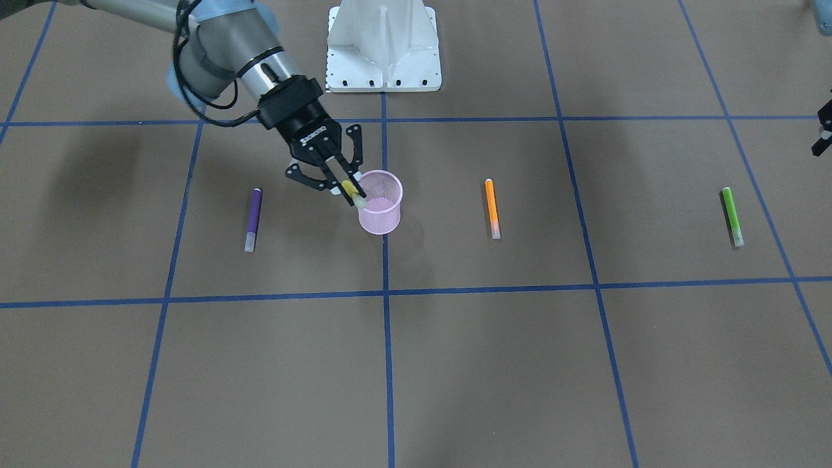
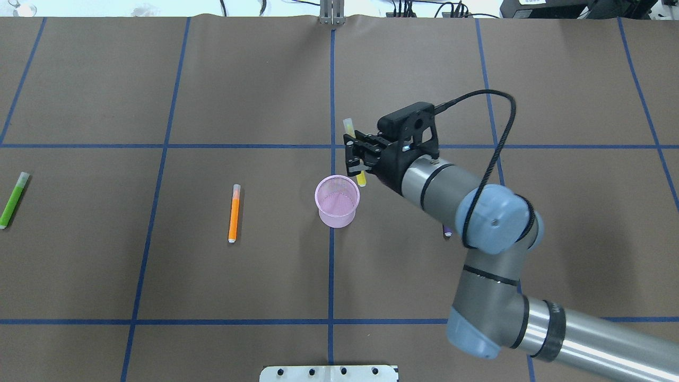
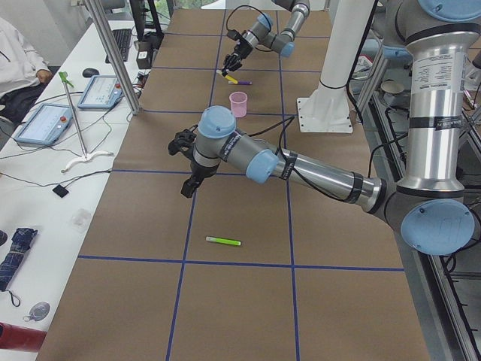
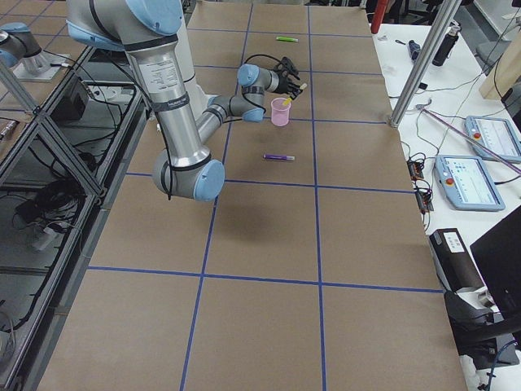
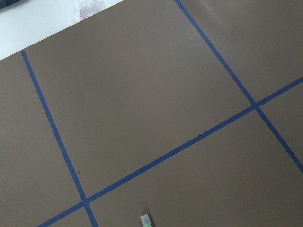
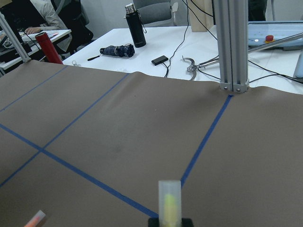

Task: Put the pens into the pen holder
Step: 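Lower the yellow highlighter into the pink cup and open the right gripper, then withdraw the right gripper away from the cup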

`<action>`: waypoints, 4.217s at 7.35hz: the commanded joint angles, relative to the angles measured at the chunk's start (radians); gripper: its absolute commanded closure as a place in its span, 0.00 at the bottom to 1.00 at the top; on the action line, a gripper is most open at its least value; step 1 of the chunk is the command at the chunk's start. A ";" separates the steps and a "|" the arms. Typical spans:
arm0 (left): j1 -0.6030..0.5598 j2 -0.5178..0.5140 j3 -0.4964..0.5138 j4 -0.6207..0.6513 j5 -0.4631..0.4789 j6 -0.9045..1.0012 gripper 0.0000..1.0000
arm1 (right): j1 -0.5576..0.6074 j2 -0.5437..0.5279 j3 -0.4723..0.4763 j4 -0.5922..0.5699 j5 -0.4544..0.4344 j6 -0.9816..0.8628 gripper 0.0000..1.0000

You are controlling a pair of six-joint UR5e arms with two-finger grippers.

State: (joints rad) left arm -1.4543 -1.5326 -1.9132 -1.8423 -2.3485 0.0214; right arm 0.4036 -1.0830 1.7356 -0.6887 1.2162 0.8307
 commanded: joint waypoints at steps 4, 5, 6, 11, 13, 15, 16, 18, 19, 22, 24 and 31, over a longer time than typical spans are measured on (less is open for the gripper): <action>0.000 0.000 0.003 0.000 0.000 0.000 0.00 | -0.083 0.054 -0.068 -0.040 -0.163 0.001 0.86; 0.000 -0.001 0.002 0.000 0.000 0.000 0.00 | -0.095 0.064 -0.080 -0.041 -0.188 0.011 0.12; 0.000 -0.001 0.002 0.000 0.001 0.000 0.00 | -0.103 0.064 -0.080 -0.038 -0.198 0.031 0.02; 0.000 0.000 0.029 0.002 0.000 -0.059 0.00 | 0.040 0.071 0.065 -0.335 0.063 0.112 0.02; 0.015 0.005 0.095 0.003 0.000 -0.086 0.00 | 0.235 0.071 0.133 -0.589 0.428 0.123 0.02; 0.072 0.011 0.188 -0.055 0.003 -0.128 0.00 | 0.459 0.055 0.131 -0.733 0.834 0.105 0.01; 0.098 0.011 0.282 -0.187 0.005 -0.170 0.00 | 0.539 0.029 0.131 -0.759 0.883 0.052 0.01; 0.199 0.011 0.438 -0.499 0.015 -0.385 0.00 | 0.704 -0.009 0.119 -0.884 1.001 -0.213 0.00; 0.237 0.012 0.479 -0.571 0.044 -0.441 0.01 | 0.786 -0.017 0.116 -0.978 1.066 -0.395 0.00; 0.279 0.011 0.517 -0.589 0.103 -0.445 0.25 | 0.866 -0.095 0.116 -1.002 1.085 -0.594 0.00; 0.313 0.011 0.534 -0.591 0.141 -0.446 0.26 | 0.868 -0.124 0.113 -0.997 1.085 -0.599 0.00; 0.359 -0.007 0.562 -0.591 0.175 -0.449 0.48 | 0.877 -0.140 0.116 -0.999 1.085 -0.633 0.00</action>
State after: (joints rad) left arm -1.1049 -1.5353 -1.3537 -2.4319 -2.1839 -0.4264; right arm 1.2808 -1.2222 1.8513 -1.6872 2.3023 0.1980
